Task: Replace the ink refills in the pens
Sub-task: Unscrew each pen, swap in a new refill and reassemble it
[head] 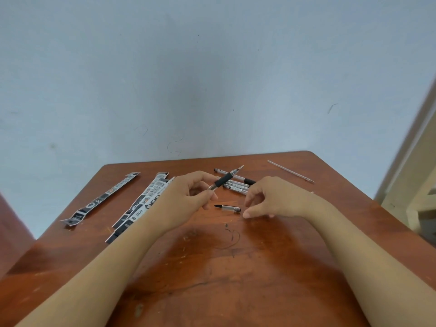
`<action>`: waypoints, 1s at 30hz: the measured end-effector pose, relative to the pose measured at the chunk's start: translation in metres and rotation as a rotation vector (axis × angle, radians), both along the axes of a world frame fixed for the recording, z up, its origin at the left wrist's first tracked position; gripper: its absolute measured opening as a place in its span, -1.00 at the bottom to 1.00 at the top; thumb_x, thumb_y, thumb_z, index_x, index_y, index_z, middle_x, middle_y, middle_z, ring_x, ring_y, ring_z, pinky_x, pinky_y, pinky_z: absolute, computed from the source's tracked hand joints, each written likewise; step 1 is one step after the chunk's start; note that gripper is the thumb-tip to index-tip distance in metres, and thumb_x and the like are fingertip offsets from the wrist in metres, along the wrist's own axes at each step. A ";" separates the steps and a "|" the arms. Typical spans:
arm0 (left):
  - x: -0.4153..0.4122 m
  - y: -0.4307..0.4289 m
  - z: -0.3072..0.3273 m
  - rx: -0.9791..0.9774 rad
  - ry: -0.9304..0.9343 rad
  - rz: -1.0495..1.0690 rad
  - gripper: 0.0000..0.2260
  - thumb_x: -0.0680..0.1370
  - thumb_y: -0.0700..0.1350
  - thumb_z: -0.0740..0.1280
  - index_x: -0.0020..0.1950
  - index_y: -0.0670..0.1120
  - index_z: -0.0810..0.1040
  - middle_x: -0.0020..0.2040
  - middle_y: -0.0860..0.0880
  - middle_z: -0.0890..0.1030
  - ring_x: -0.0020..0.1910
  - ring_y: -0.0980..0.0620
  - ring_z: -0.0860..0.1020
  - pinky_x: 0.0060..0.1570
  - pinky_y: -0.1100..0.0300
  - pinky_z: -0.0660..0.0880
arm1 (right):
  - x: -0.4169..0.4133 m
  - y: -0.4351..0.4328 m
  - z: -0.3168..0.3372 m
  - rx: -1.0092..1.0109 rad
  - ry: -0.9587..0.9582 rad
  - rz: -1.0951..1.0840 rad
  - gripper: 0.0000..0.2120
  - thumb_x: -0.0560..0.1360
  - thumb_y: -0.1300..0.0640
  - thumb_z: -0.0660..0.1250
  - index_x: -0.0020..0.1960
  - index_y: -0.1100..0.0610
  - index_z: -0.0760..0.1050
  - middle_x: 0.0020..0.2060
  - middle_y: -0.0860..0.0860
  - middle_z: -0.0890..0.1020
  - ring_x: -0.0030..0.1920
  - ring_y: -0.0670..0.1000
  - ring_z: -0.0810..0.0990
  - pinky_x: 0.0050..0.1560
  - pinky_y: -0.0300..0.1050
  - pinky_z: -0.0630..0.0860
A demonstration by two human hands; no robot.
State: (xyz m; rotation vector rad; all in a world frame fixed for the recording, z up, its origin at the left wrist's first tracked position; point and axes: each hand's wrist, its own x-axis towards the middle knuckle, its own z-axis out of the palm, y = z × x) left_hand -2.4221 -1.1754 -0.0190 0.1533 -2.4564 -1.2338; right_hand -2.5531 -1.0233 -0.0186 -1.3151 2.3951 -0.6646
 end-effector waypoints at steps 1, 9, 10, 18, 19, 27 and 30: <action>0.000 0.000 -0.001 -0.022 -0.003 0.004 -0.73 0.50 -0.25 0.26 -0.10 0.16 0.49 -0.27 -0.01 0.63 -0.37 0.21 0.52 -0.22 0.20 0.47 | 0.000 -0.001 -0.001 0.028 0.017 0.005 -0.82 0.38 0.04 0.45 -0.07 0.11 0.59 -0.41 -0.17 0.55 -0.44 -0.12 0.48 -0.40 -0.33 0.43; -0.002 -0.001 -0.004 -0.145 -0.045 0.015 -0.70 0.51 -0.22 0.27 -0.11 0.24 0.40 -0.22 0.00 0.62 -0.34 0.24 0.52 -0.22 0.34 0.46 | 0.003 -0.005 -0.002 0.116 0.115 0.003 -0.94 0.44 0.17 0.38 -0.10 0.11 0.59 -0.26 -0.01 0.60 -0.44 -0.10 0.50 -0.28 -0.27 0.48; -0.002 -0.001 -0.005 -0.152 -0.047 0.014 -0.70 0.51 -0.22 0.26 -0.11 0.24 0.40 -0.22 0.01 0.62 -0.35 0.27 0.52 -0.25 0.41 0.44 | 0.002 -0.005 -0.002 0.104 0.132 -0.005 -0.95 0.44 0.18 0.38 -0.10 0.12 0.59 -0.24 0.02 0.61 -0.41 -0.09 0.51 -0.23 -0.25 0.49; -0.002 -0.002 -0.005 -0.170 -0.052 0.014 -0.71 0.51 -0.20 0.28 -0.11 0.25 0.40 -0.25 0.08 0.59 -0.33 0.26 0.51 -0.28 0.49 0.39 | -0.001 0.002 0.012 -0.616 -0.108 -0.210 -0.75 0.40 0.31 0.39 -0.31 0.00 0.51 -0.40 -0.11 0.57 -0.50 -0.27 0.50 -0.43 -0.51 0.35; -0.003 -0.002 -0.005 -0.172 -0.054 0.015 -0.71 0.51 -0.20 0.28 -0.11 0.25 0.39 -0.24 0.07 0.60 -0.32 0.24 0.51 -0.27 0.48 0.40 | 0.000 0.002 0.013 -0.646 -0.144 -0.205 -0.75 0.40 0.32 0.40 -0.31 0.00 0.52 -0.38 -0.10 0.57 -0.49 -0.27 0.51 -0.43 -0.52 0.34; -0.003 -0.002 -0.005 -0.187 -0.047 0.006 -0.70 0.51 -0.19 0.27 -0.10 0.26 0.39 -0.21 0.04 0.61 -0.32 0.23 0.52 -0.26 0.50 0.41 | 0.004 0.002 0.015 -0.639 -0.230 -0.154 -0.74 0.38 0.34 0.41 -0.30 -0.01 0.55 -0.51 -0.17 0.60 -0.46 -0.25 0.54 -0.41 -0.47 0.40; -0.002 -0.001 -0.005 -0.193 -0.050 -0.006 -0.71 0.51 -0.20 0.27 -0.09 0.24 0.39 -0.20 0.04 0.60 -0.29 0.20 0.52 -0.27 0.51 0.41 | 0.004 0.002 0.014 -0.625 -0.233 -0.136 -0.73 0.38 0.35 0.40 -0.30 -0.01 0.55 -0.52 -0.20 0.60 -0.47 -0.24 0.54 -0.38 -0.46 0.43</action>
